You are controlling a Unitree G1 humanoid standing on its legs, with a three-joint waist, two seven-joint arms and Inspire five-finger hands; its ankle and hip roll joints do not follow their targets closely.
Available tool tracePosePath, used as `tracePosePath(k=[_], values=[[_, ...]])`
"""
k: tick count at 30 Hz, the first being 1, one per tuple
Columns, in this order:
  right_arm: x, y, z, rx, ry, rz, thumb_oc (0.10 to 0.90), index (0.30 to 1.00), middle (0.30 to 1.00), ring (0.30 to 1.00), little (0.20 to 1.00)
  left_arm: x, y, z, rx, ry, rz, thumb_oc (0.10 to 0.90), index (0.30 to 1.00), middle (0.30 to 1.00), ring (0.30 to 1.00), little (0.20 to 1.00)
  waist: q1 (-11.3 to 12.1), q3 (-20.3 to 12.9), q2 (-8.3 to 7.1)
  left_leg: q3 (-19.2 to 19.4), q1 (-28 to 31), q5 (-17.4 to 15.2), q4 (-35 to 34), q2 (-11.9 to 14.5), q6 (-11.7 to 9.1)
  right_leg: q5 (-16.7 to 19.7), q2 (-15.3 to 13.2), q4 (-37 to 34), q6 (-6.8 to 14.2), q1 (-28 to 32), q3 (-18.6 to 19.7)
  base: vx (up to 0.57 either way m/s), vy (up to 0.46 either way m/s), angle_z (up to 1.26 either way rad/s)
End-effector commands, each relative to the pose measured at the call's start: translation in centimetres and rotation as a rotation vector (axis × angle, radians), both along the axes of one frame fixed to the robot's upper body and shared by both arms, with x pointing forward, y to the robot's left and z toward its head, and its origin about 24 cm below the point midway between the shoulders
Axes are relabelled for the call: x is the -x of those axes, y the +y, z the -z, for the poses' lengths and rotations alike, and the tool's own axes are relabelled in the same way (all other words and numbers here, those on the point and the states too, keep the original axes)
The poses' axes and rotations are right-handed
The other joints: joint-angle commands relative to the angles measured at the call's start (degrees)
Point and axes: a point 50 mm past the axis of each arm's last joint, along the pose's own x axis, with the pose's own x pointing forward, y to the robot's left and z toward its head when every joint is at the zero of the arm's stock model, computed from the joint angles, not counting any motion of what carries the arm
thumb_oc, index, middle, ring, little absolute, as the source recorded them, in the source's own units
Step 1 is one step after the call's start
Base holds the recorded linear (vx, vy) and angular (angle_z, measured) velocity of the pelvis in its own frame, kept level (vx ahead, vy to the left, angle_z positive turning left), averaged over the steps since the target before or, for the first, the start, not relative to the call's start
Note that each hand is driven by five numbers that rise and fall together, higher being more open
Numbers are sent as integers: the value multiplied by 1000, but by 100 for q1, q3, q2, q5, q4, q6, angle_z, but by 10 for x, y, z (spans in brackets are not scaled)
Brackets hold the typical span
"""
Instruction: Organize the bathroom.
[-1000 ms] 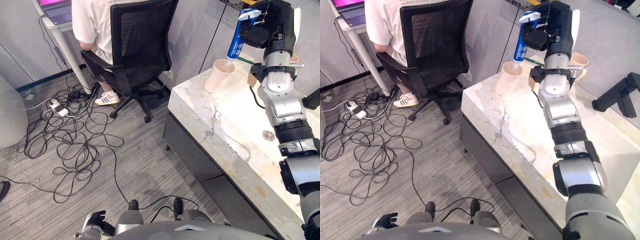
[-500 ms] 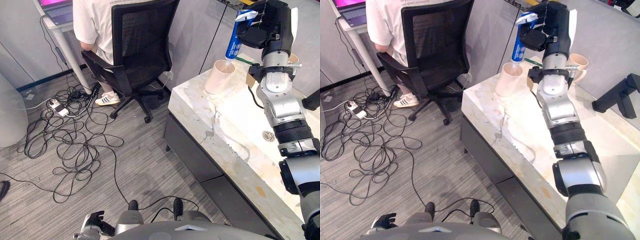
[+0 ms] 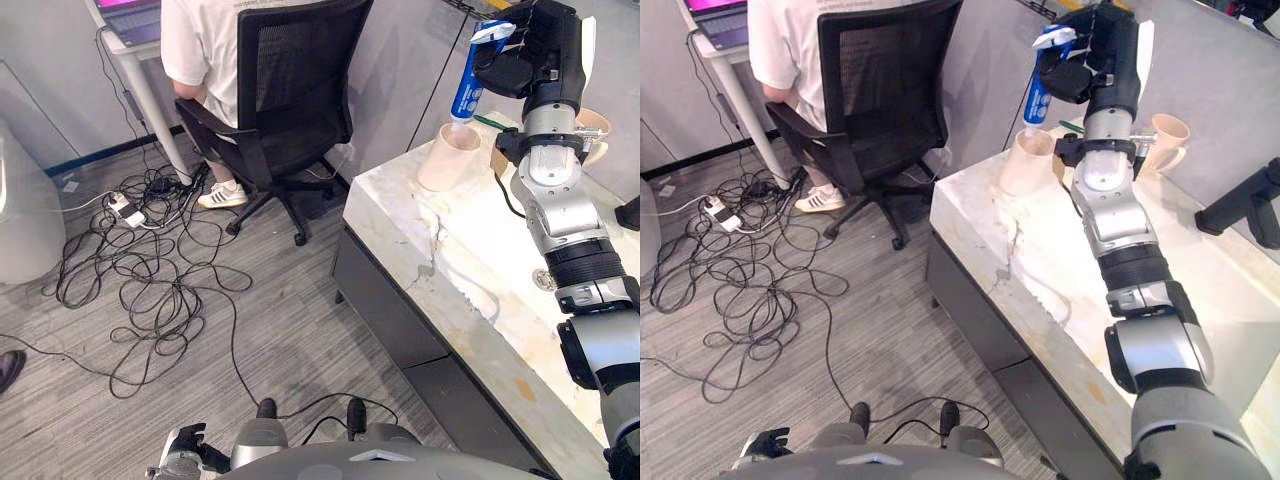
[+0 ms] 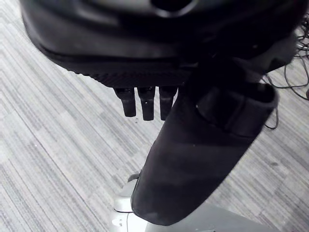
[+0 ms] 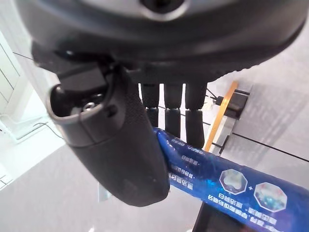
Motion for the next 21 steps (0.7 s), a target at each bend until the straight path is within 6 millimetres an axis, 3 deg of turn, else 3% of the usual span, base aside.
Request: tracePosePath(k=[1, 13, 21], values=[[24, 5, -89, 34, -380, -9, 400, 300, 300, 300, 300, 10, 27, -8, -98, 25, 33, 800, 900, 900, 900, 900, 135, -278, -47, 118, -172, -98, 525, 356, 138, -184, -193, 539, 190, -267, 369, 5, -27, 10], [26, -3, -91, 59, -391, 46, 400, 300, 300, 300, 300, 5, 28, -9, -101, 21, 55, 800, 900, 900, 900, 900, 119, -135, 73, 32, -272, -47, 584, 364, 107, -202, -193, 643, 157, -362, 334, 4, -26, 4], [29, -15, -93, 72, -387, 70, 400, 300, 300, 300, 300, 11, 28, -8, -89, 45, 64, 800, 900, 900, 900, 900, 5, -219, 59, 119, -216, -53, 614, 405, 84, -213, -164, 658, 142, -363, 425, 0, 0, 0]])
